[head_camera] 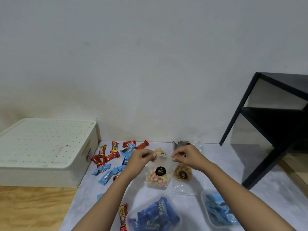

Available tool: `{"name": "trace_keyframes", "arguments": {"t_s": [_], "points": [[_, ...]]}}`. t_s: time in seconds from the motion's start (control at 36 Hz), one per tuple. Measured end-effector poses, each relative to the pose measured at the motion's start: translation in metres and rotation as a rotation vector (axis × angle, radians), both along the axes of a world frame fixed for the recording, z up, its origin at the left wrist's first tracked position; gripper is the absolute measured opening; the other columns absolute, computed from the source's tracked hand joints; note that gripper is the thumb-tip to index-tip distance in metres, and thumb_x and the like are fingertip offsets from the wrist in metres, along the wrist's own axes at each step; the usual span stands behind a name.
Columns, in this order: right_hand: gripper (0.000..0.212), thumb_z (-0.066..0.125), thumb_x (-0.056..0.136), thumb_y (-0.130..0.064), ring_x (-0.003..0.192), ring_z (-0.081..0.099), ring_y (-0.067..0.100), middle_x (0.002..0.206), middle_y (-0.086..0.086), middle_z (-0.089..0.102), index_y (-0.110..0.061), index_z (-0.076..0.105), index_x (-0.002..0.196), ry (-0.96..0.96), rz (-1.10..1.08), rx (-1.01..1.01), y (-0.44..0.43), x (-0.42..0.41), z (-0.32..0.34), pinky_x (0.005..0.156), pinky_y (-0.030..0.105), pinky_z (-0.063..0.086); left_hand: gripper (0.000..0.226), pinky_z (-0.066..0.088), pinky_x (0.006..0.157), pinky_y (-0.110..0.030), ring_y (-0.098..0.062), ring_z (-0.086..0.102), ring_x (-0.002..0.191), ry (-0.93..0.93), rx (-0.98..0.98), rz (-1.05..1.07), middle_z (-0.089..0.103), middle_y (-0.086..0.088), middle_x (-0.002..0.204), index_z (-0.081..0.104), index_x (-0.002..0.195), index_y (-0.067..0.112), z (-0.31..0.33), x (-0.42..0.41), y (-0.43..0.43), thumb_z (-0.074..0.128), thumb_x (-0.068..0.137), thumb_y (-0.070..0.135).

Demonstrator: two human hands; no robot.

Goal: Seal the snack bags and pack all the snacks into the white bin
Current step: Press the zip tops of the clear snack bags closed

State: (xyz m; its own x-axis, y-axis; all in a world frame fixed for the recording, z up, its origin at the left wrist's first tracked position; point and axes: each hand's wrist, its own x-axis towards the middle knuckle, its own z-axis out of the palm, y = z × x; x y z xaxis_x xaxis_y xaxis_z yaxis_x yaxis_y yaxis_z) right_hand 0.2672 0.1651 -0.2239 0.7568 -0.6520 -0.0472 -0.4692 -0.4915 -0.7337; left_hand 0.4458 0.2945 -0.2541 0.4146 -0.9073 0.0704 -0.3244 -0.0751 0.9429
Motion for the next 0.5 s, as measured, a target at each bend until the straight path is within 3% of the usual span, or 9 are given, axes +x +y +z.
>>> {"name": "trace_keyframes", "arguments": {"t_s": [0.11, 0.19, 0.33, 0.39, 0.44, 0.5], "points": [[0.006, 0.069, 0.081, -0.007, 0.063, 0.058, -0.001, 0.073, -0.002, 0.065, -0.011, 0.072, 0.081, 0.002, -0.020, 0.036, -0.005, -0.004, 0.000, 0.057, 0.006, 0.044, 0.010, 0.051, 0.075, -0.017, -0.003, 0.064, 0.073, 0.036, 0.010, -0.040, 0.071, -0.001, 0.076, 0.073, 0.085, 0.007, 0.000, -0.007, -0.002, 0.063, 0.086, 0.010], [0.019, 0.065, 0.083, -0.003, 0.054, 0.055, -0.008, 0.064, -0.009, 0.060, -0.018, 0.067, 0.072, 0.022, -0.018, 0.031, -0.006, -0.004, -0.003, 0.053, 0.004, 0.040, 0.010, 0.046, 0.067, -0.009, 0.003, 0.063, 0.069, 0.039, 0.013, -0.018, 0.070, 0.001, 0.076, 0.073, 0.087, 0.004, -0.002, -0.011, -0.004, 0.064, 0.085, 0.010], [0.018, 0.062, 0.083, -0.001, 0.051, 0.055, -0.013, 0.064, -0.010, 0.061, -0.014, 0.070, 0.074, 0.048, 0.021, 0.055, -0.003, -0.009, -0.016, 0.050, 0.003, 0.038, 0.009, 0.050, 0.076, -0.018, -0.002, 0.065, 0.076, 0.053, 0.069, 0.010, 0.071, 0.002, 0.082, 0.074, 0.089, 0.010, -0.016, -0.011, -0.006, 0.069, 0.082, 0.013], [0.012, 0.064, 0.082, -0.004, 0.053, 0.055, -0.011, 0.062, -0.009, 0.061, -0.010, 0.073, 0.077, 0.027, 0.005, 0.058, -0.004, -0.011, -0.022, 0.052, 0.004, 0.039, 0.005, 0.049, 0.079, -0.023, -0.008, 0.063, 0.085, -0.015, 0.078, 0.059, 0.069, 0.003, 0.087, 0.073, 0.084, 0.021, -0.024, -0.013, -0.008, 0.069, 0.082, 0.018], [0.013, 0.066, 0.081, -0.006, 0.051, 0.053, -0.008, 0.057, -0.010, 0.058, -0.015, 0.072, 0.075, 0.009, -0.008, 0.055, -0.004, -0.013, -0.028, 0.053, 0.006, 0.039, 0.006, 0.044, 0.077, -0.021, -0.008, 0.058, 0.086, -0.081, 0.080, 0.121, 0.063, 0.001, 0.090, 0.069, 0.080, 0.028, -0.031, -0.018, -0.010, 0.069, 0.083, 0.022], [0.015, 0.066, 0.081, -0.006, 0.051, 0.052, -0.008, 0.056, -0.012, 0.057, -0.018, 0.071, 0.073, 0.017, -0.004, 0.051, -0.002, -0.013, -0.035, 0.055, 0.007, 0.039, 0.003, 0.039, 0.068, -0.015, -0.007, 0.052, 0.078, -0.109, 0.099, 0.187, 0.055, 0.000, 0.088, 0.066, 0.086, 0.023, -0.036, -0.024, -0.012, 0.068, 0.083, 0.023]]}}
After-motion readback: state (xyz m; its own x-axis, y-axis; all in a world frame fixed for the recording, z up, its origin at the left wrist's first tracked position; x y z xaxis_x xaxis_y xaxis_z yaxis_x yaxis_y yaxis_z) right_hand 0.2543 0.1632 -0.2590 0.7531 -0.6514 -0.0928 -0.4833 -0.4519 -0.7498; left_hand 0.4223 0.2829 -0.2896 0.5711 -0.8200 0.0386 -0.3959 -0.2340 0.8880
